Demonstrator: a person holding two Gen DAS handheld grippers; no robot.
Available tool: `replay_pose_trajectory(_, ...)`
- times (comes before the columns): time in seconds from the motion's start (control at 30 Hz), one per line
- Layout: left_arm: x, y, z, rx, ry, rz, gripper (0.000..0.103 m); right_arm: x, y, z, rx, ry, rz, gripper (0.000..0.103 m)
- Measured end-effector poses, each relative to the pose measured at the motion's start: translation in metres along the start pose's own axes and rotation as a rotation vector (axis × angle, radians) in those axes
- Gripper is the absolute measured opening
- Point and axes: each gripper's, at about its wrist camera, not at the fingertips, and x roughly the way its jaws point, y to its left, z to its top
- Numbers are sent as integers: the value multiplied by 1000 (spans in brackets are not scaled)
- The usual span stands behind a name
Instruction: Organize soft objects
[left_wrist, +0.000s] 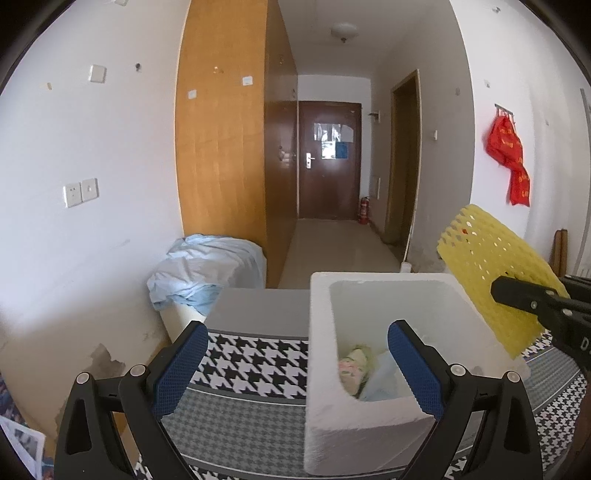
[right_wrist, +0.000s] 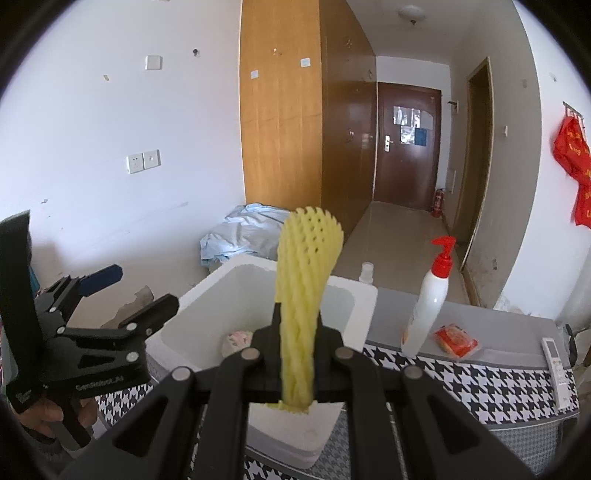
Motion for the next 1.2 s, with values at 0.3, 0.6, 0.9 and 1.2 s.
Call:
replay_pose_trajectory(0.3, -5, 5, -4, -1, -2, 24, 98, 14, 4, 5, 5, 27, 15, 14)
replay_pose_trajectory(0.6, -11, 12, -5, -13, -11, 49, 98, 29, 6, 5, 10, 70, 26, 37)
replay_pose_trajectory(0.9, -14, 13, -2, -19, -20, 53, 98, 13, 7, 1, 2, 35, 21, 68)
replay_pose_trajectory(1.2, -30, -1, 1, -4, -43, 35, 100, -15, -1, -10, 28, 3, 18, 73)
